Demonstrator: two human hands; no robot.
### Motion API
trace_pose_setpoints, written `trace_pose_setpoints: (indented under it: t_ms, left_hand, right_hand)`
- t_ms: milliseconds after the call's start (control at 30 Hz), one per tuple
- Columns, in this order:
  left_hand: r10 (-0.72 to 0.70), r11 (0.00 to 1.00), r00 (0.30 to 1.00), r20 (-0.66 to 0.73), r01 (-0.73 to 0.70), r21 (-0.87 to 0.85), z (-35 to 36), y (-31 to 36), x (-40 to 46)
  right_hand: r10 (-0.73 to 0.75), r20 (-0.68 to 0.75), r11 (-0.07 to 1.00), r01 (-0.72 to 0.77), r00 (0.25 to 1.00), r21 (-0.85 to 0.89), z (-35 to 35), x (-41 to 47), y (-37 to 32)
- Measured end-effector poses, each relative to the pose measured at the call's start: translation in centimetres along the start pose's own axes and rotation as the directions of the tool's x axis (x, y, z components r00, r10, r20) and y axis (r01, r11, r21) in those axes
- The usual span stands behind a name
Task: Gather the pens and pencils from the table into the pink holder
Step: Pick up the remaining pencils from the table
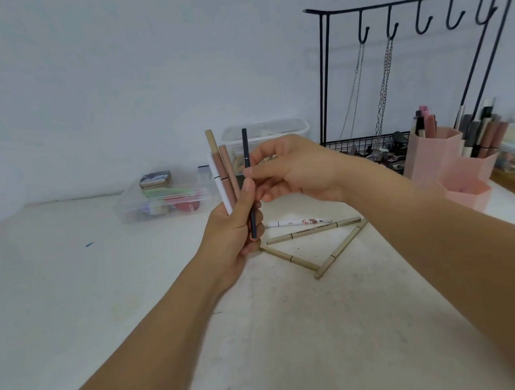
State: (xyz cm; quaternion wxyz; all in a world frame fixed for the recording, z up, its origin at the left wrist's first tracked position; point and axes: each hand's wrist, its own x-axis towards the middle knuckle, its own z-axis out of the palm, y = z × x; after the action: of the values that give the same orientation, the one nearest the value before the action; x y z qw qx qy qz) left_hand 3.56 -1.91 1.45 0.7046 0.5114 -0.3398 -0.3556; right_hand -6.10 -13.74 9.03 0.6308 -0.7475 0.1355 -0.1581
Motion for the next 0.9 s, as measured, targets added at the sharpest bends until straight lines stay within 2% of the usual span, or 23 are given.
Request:
trace_pose_setpoints:
  t_ms: [200,367,567,767,833,900]
  left_hand:
    - [0.01,0.997,0.997,0.08,-0.016,0.073,-0.3,-0.3,0.0]
    - [-0.064,0.995,0.994,0.094,0.056,0.084,-0.2,-0.5,0.0]
    - [-0.083,0.987,0.996,0.01,0.081,0.136,-0.2,-0.6,0.1]
    - [-0.075,0.986,0.995,-0.066,0.084,0.145,-0.1,-0.5,0.1]
    - [-0.055,0.987,0.994,-0.099,0.07,0.147,-0.3,-0.5,0.3]
    - [-0.042,0.988,0.991,-0.13,0.06,0.139,-0.5,-0.5,0.4]
  right_hand:
    - [-0.058,-0.055,0.993,0.052,0.997,-0.106,0.6,0.3,0.8]
    - [-0.142,-0.089,0.965,0.118,0.986,-0.234,0.6,0.5,1.0]
    - [-0.211,-0.076,0.913,0.168,0.975,-0.372,0.6,0.2,0.7]
    - [-0.109,-0.011,0.886,0.093,0.994,-0.455,0.2,0.4,1.1]
    - [-0.087,-0.044,0.885,0.057,0.995,-0.462,-0.2,0.6,1.4]
    - [-0.095,-0.092,0.813,0.024,0.991,-0.582,-1.0,0.9,1.9]
